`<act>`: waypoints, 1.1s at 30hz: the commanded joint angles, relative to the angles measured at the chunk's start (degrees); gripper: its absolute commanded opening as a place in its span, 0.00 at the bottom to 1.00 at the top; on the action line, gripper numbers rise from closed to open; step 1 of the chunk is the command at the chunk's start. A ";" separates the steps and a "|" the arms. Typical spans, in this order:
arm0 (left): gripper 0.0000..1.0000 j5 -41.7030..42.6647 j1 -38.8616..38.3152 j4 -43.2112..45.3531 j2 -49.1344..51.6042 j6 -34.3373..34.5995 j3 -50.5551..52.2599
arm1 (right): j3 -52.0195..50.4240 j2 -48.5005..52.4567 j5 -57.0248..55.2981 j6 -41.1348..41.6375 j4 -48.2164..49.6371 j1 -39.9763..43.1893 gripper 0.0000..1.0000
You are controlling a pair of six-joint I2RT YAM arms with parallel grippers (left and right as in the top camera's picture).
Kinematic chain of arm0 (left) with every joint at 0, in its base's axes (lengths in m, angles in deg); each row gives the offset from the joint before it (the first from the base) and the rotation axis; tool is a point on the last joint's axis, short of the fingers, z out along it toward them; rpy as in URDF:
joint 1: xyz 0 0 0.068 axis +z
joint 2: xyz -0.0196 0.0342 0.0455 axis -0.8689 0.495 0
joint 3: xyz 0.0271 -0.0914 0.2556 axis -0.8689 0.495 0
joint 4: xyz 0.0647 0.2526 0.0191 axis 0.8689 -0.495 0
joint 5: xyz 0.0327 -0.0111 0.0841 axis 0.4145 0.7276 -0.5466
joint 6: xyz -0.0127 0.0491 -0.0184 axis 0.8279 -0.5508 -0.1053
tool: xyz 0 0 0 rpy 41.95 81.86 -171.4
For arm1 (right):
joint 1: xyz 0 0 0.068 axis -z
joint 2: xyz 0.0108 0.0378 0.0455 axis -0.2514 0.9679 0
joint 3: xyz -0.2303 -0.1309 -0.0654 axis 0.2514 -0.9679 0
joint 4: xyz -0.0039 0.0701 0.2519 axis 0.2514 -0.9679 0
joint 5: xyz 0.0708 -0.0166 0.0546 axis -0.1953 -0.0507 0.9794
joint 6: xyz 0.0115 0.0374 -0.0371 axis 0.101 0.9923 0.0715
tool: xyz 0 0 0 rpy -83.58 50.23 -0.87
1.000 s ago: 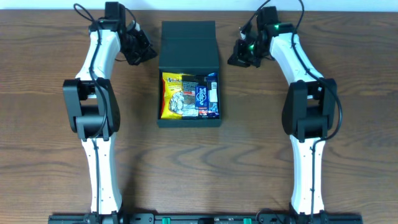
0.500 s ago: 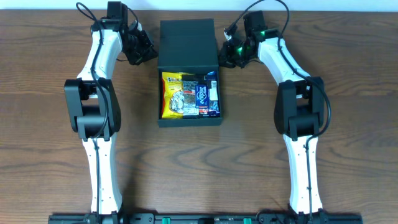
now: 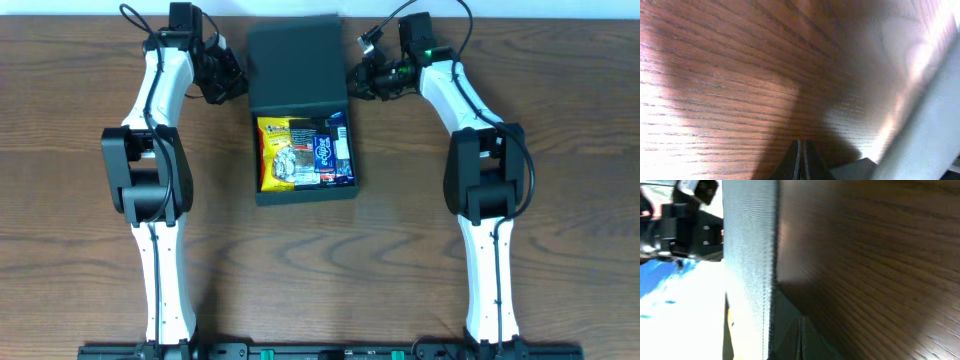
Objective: Pack container
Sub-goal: 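Swing the lid forward with both grippers to close the box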
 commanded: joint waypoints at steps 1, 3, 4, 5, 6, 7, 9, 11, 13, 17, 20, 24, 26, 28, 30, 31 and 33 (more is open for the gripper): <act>0.05 5.60 -0.92 0.68 0.92 -1.31 -1.44 | 0.28 0.02 10.84 -2.64 1.09 -1.51 0.02; 0.06 9.53 -0.52 2.25 0.90 -2.97 -1.46 | 0.28 -0.04 11.96 -3.34 1.16 -1.29 0.02; 0.06 12.02 -0.17 3.04 0.83 -3.43 -1.53 | 0.28 -0.11 12.70 -3.67 1.14 -1.14 0.02; 0.06 13.70 0.11 3.54 0.81 -3.56 -1.60 | 0.28 -0.26 13.46 -3.96 1.14 -0.92 0.02; 0.06 15.10 0.46 3.87 0.66 -3.58 -1.75 | 0.28 -0.52 14.10 -4.31 1.11 -0.79 0.01; 0.06 16.50 0.85 4.07 0.55 -3.74 -1.95 | 0.28 -0.96 14.62 -4.96 1.09 -0.55 0.02; 0.06 18.82 1.46 3.91 0.37 -5.29 -2.71 | 0.28 -2.19 14.58 -6.01 1.11 -0.26 0.02; 0.06 21.00 1.88 3.74 0.11 -6.62 -3.61 | 0.28 -3.96 14.53 -7.65 1.09 -0.04 0.02; 0.06 22.62 1.97 3.74 -0.72 -8.37 -4.37 | 0.28 -6.16 14.16 -8.68 0.87 0.13 0.02; 0.06 22.62 1.84 3.48 -4.31 -13.27 -4.59 | 0.28 -9.94 14.05 -9.57 0.85 0.20 0.02; 0.05 22.58 1.79 1.77 -7.98 -18.75 -4.59 | 0.28 -12.37 13.88 -10.91 -0.02 0.17 0.02; 0.06 22.51 1.79 -1.77 -12.37 -25.18 -4.59 | 0.28 -15.74 9.53 -15.89 -5.68 0.15 0.02; 0.06 22.16 1.79 -3.96 -14.08 -28.17 -4.59 | 0.28 -17.46 5.73 -19.19 -9.92 0.13 0.02; 0.06 21.81 1.79 -6.88 -15.76 -32.02 -4.59 | 0.28 -19.39 1.62 -23.21 -14.84 -0.09 0.02; 0.06 20.92 1.79 -9.64 -16.96 -34.95 -4.59 | 0.28 -21.03 -2.10 -26.62 -19.17 -0.50 0.01; 0.06 19.91 1.77 -11.23 -17.57 -36.33 -4.59 | 0.28 -21.86 -4.00 -28.17 -21.35 -0.85 0.02; 0.06 17.46 1.66 -14.38 -18.53 -38.56 -4.59 | 0.28 -23.30 -7.93 -31.28 -25.75 -1.75 0.02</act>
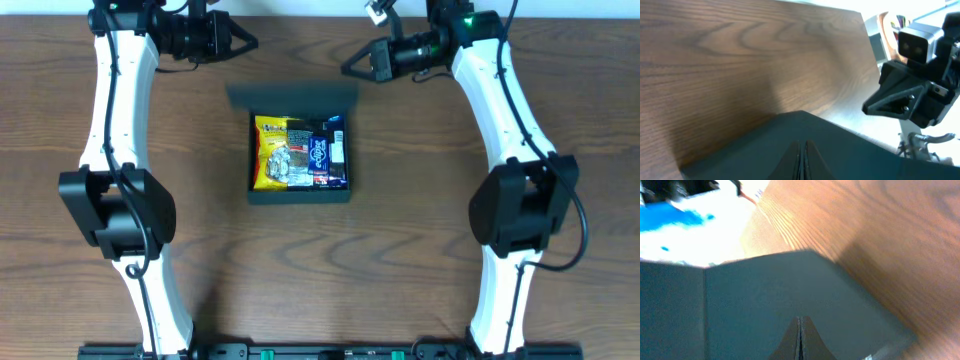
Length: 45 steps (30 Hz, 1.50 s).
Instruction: Pack container
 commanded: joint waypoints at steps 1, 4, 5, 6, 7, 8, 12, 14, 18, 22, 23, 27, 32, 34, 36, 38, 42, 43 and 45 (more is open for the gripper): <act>0.06 -3.93 -0.15 -3.32 -1.62 -7.17 -0.79 | 0.17 -4.00 -8.79 -8.24 -3.67 -2.05 0.02; 0.05 -6.97 -0.61 -5.73 -2.51 -8.31 -0.79 | 0.17 -5.09 -15.39 -8.39 -5.77 -3.34 0.02; 0.06 -8.02 -0.68 -6.03 -2.84 -8.28 -0.79 | 0.17 -5.40 -17.99 -7.63 -5.77 -3.56 0.01; 0.06 -8.87 -0.72 -6.16 -3.19 -8.26 -0.79 | 0.17 -5.64 -20.39 -6.43 -5.73 -3.58 0.02; 0.06 -10.03 -0.72 -6.34 -3.63 -8.24 -0.79 | 0.17 -5.97 -23.17 -4.92 -5.73 -3.61 0.02; 0.06 -11.56 -0.72 -6.54 -4.22 -8.22 -0.79 | 0.17 -6.58 -27.04 -3.26 -5.84 -3.61 0.01; 0.06 -18.08 -0.72 -5.44 -8.24 -7.91 -0.79 | 0.17 -9.79 -36.79 -2.03 -4.70 -3.58 0.01; 0.06 -19.52 -0.72 -2.40 -11.21 -7.34 -0.79 | 0.17 -12.37 -39.50 -2.03 -1.38 -3.61 0.02; 0.06 -19.32 -1.14 8.66 -17.81 -4.13 -0.79 | 0.17 -17.64 -39.78 -2.03 10.69 -3.93 0.02; 0.05 -19.39 -2.80 15.63 -23.61 -2.64 -0.79 | 0.17 -21.77 -39.80 -3.85 20.15 -4.68 0.02; 0.06 -19.61 -3.26 14.93 -24.83 -2.64 -0.79 | 0.17 -22.47 -39.80 -4.02 20.37 -4.85 0.02; 0.06 -24.28 -5.07 8.79 -30.53 -2.69 0.39 | -0.46 -26.40 -39.78 -3.98 15.30 -4.98 0.02; 0.06 -35.50 -10.49 11.98 -45.40 -5.31 14.21 | -14.58 -42.14 -40.28 -7.91 14.01 -4.83 0.02; 0.06 -37.20 -12.90 16.90 -53.51 -5.29 23.82 | -24.30 -51.12 -40.54 -10.29 18.73 -4.94 0.02; 0.06 -37.18 -13.84 21.53 -59.89 -5.25 31.50 | -31.76 -57.88 -40.65 -10.36 23.50 -5.38 0.02; 0.06 -37.29 -13.90 25.97 -65.59 -4.59 38.34 | -38.42 -64.48 -40.72 -8.70 28.13 -5.20 0.02; 0.07 -38.82 -13.88 34.27 -75.95 -1.84 48.76 | -45.11 -74.79 -40.63 -4.28 28.92 -5.16 0.29; 0.14 -38.82 -13.88 35.98 -77.83 -1.14 50.31 | -45.48 -76.48 -40.63 -3.67 26.82 -5.16 0.49; 0.64 -38.80 -13.88 38.77 -80.76 2.12 52.33 | -45.53 -78.84 -40.65 -3.06 22.73 -5.16 0.99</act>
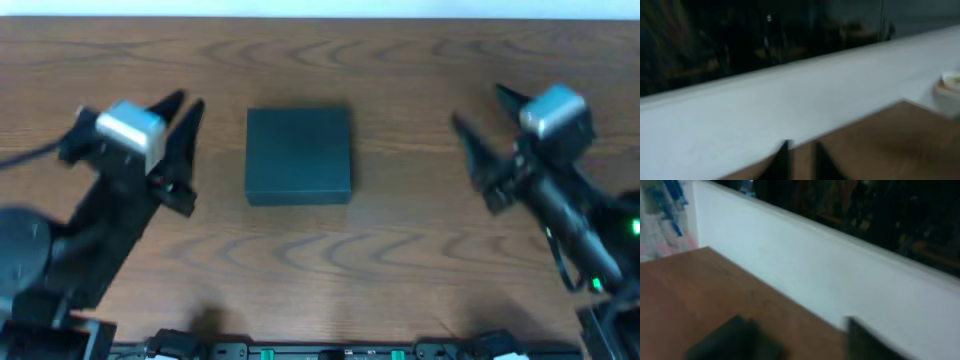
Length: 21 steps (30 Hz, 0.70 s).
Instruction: Pack container
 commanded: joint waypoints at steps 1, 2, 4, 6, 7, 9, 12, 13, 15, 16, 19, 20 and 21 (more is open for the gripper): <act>0.95 -1.40 -0.09 3.04 -2.99 6.29 2.80 | -1.40 -1.53 -0.31 2.03 -3.45 -0.50 0.99; 0.95 -1.36 -0.11 3.69 -3.58 7.67 2.99 | -1.40 -2.16 -0.31 2.03 -4.76 -0.50 0.99; 0.95 -1.20 -0.09 3.78 -4.50 9.38 2.99 | -1.40 -3.15 -0.28 2.03 -7.96 -0.50 0.99; 0.95 -1.22 -0.09 3.39 -4.68 9.31 2.99 | -1.40 -3.34 -0.28 2.03 -11.19 -0.50 0.99; 0.95 -1.22 -0.09 3.04 -4.66 9.31 2.99 | -1.40 -3.34 -0.28 2.03 -12.66 -0.50 0.99; 0.95 -1.22 -0.09 0.57 -4.66 9.31 2.99 | -1.40 -3.30 -0.28 2.03 -16.83 -0.50 0.99; 0.95 -1.22 -0.09 -5.01 -4.66 9.31 2.99 | -1.40 -3.30 -0.28 2.03 -22.40 -0.50 0.99; 0.95 -1.22 -0.09 -7.41 -4.66 9.31 2.99 | -1.40 -3.30 -0.28 2.03 -24.37 -0.50 0.99; 0.95 -1.22 -0.09 -12.94 -4.66 9.31 2.99 | -1.40 -3.30 -0.28 2.03 -28.35 -0.50 0.99; 0.95 -1.22 -0.09 -15.47 -4.66 9.31 2.99 | -1.40 -3.30 -0.28 2.03 -29.88 -0.50 0.99; 0.96 -4.31 -0.04 -22.32 -4.63 6.29 2.99 | -1.40 -3.30 -0.28 2.03 -34.49 -0.50 0.99; 0.95 -6.01 -0.04 -23.63 -4.63 5.09 3.04 | -1.40 -3.30 -0.28 2.03 -35.60 -0.50 0.99; 0.95 -7.52 -0.11 -25.40 -4.61 3.85 3.41 | -1.40 -3.30 -0.28 2.03 -36.81 -0.50 0.99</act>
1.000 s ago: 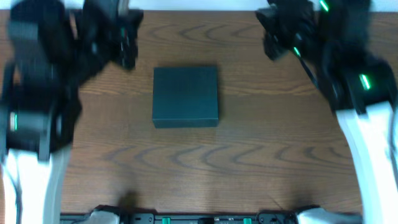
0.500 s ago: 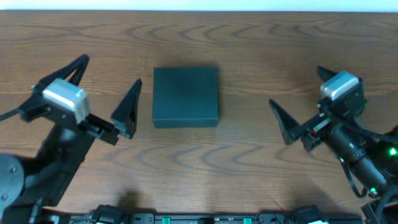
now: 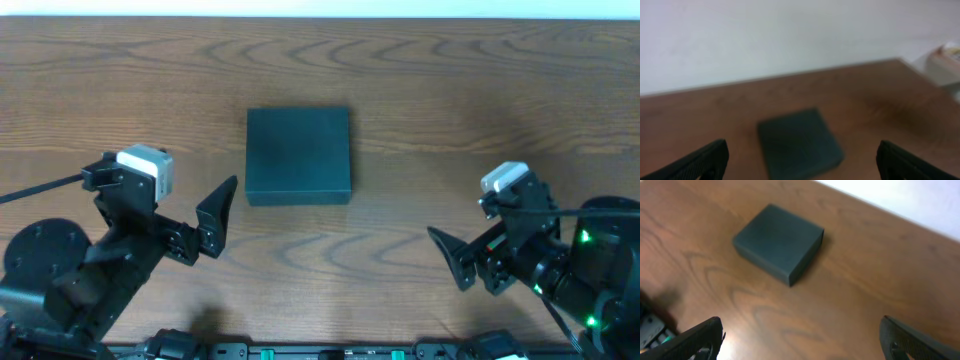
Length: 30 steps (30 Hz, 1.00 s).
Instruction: Pack container
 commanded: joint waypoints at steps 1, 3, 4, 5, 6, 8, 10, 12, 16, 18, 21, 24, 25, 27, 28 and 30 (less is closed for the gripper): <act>0.95 -5.68 -0.26 -2.93 -0.17 -4.13 0.98 | -0.13 -0.13 -0.17 0.66 -2.51 -0.50 0.99; 0.95 -7.82 -0.20 -4.09 -0.48 -4.13 2.84 | -0.13 -0.13 -0.17 0.66 -3.74 -0.50 0.99; 0.95 -8.74 -0.11 -4.02 -0.81 -4.11 4.28 | -0.13 -0.13 -0.17 0.66 -4.13 -0.50 0.99; 0.95 -9.70 0.28 -3.72 -1.62 -4.11 6.67 | -0.13 -0.13 -0.17 0.66 -4.59 -0.50 0.99; 0.96 -10.38 0.87 -3.21 -2.62 -4.09 8.81 | -0.13 -0.13 -0.17 0.66 -4.87 -0.50 0.99; 0.95 -10.38 2.99 -0.96 -5.95 -4.11 14.67 | -0.13 -0.13 -0.17 0.66 -5.22 -0.50 0.99; 0.95 -10.38 5.25 2.69 -9.92 -4.11 20.72 | -0.13 -0.13 -0.17 0.66 -5.22 -0.50 0.99; 0.95 -10.45 7.69 6.45 -14.64 -4.11 27.12 | -0.13 -0.13 -0.17 0.66 -5.22 -0.50 0.99; 0.95 -13.05 11.63 12.13 -24.61 -2.54 39.21 | -0.13 -0.13 -0.17 0.66 -5.22 -0.50 0.99; 0.95 -15.15 12.55 13.20 -27.61 -0.98 42.80 | -0.13 -0.13 -0.17 0.66 -5.20 -0.50 0.99; 0.95 -20.37 13.68 14.14 -32.48 3.80 48.65 | -0.13 -0.13 -0.17 0.66 -5.22 -0.50 0.99; 0.96 -23.30 14.01 15.02 -36.00 5.86 52.89 | -0.13 -0.13 -0.17 0.66 -5.22 -0.50 0.99; 0.95 -23.82 14.01 15.15 -36.83 6.25 53.86 | -0.13 -0.13 -0.17 0.66 -5.22 -0.50 0.99; 0.95 -24.98 14.01 15.78 -38.58 7.41 56.06 | -0.13 -0.13 -0.17 0.66 -5.22 -0.50 0.99; 0.96 -25.20 14.01 15.98 -39.21 7.78 56.92 | -0.13 -0.13 -0.17 0.66 -5.20 -0.50 0.99; 0.95 -25.20 14.01 16.15 -40.50 7.78 58.62 | -0.13 -0.13 -0.17 0.66 -5.22 -0.50 0.99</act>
